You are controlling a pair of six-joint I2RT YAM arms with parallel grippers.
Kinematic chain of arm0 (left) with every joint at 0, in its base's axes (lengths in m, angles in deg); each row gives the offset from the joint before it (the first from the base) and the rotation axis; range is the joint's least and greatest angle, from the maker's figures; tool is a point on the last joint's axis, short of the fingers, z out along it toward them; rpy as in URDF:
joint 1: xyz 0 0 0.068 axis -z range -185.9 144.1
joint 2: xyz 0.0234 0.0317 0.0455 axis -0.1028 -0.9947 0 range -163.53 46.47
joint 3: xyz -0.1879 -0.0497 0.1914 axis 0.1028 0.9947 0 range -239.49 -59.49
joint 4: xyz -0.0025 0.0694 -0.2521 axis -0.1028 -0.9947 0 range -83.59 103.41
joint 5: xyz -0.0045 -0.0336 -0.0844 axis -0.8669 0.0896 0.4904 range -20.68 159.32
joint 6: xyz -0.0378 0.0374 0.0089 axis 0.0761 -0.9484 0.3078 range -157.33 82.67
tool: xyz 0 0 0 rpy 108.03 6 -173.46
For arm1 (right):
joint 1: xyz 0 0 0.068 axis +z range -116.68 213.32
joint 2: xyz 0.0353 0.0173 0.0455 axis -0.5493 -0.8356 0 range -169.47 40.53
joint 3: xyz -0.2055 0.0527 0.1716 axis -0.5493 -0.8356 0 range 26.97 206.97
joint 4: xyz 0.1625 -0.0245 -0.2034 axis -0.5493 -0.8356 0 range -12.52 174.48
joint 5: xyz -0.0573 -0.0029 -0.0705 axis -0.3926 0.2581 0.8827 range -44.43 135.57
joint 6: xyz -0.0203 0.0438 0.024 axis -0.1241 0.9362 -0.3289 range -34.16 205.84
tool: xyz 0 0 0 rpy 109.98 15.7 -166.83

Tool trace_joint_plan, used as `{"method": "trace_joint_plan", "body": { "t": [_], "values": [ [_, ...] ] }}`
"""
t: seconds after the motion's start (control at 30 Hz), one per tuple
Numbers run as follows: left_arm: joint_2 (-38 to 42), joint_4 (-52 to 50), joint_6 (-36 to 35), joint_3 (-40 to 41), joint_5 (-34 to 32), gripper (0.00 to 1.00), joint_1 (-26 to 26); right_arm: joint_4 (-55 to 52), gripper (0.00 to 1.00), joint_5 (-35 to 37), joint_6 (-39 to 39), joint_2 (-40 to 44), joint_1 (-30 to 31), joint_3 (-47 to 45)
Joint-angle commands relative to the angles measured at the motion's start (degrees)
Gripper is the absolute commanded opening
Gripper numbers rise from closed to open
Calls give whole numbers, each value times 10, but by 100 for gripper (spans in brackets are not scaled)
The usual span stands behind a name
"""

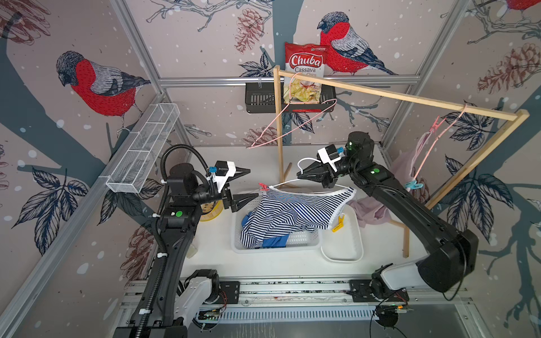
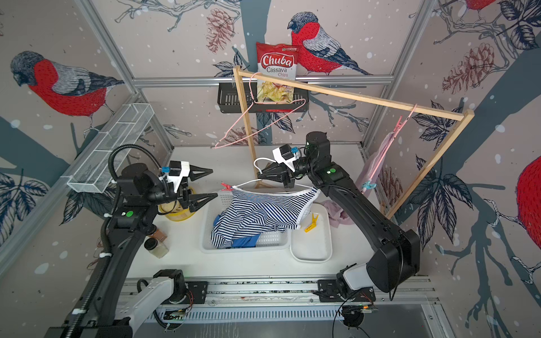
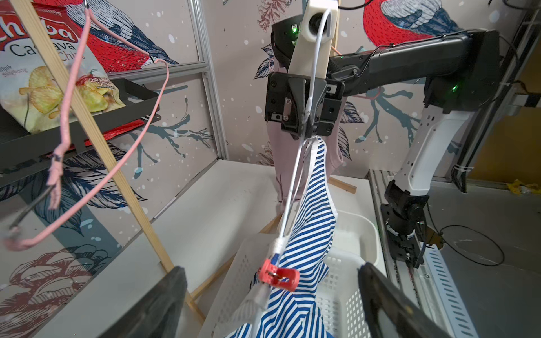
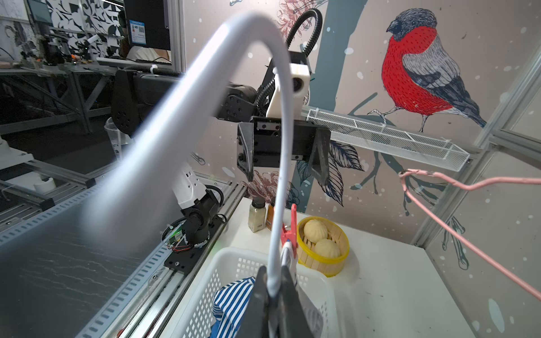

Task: Remove the clothespins securing tank tops to the hanger
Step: Adjust the hanger, then remove the clothespin from the hanger.

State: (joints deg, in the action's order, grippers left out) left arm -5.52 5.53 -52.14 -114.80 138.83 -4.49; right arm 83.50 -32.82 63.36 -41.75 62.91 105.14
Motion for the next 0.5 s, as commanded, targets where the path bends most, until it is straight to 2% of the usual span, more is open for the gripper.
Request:
{"method": "trace_joint_plan", "body": {
  "t": [0.0, 0.1, 0.33, 0.47],
  "values": [
    [17, 89, 13, 22, -66, 88, 16, 3, 0, -26, 15, -5, 4, 14],
    [25, 95, -3, 36, -114, 86, 45, 2, 0, -31, 23, -12, 9, 25],
    [22, 103, 6, 37, -74, 70, 53, -14, 0, -43, 29, -31, 18, 46],
    [22, 70, -12, 32, -62, 66, 53, -21, 0, -50, 30, -36, 19, 56]
  ]
}}
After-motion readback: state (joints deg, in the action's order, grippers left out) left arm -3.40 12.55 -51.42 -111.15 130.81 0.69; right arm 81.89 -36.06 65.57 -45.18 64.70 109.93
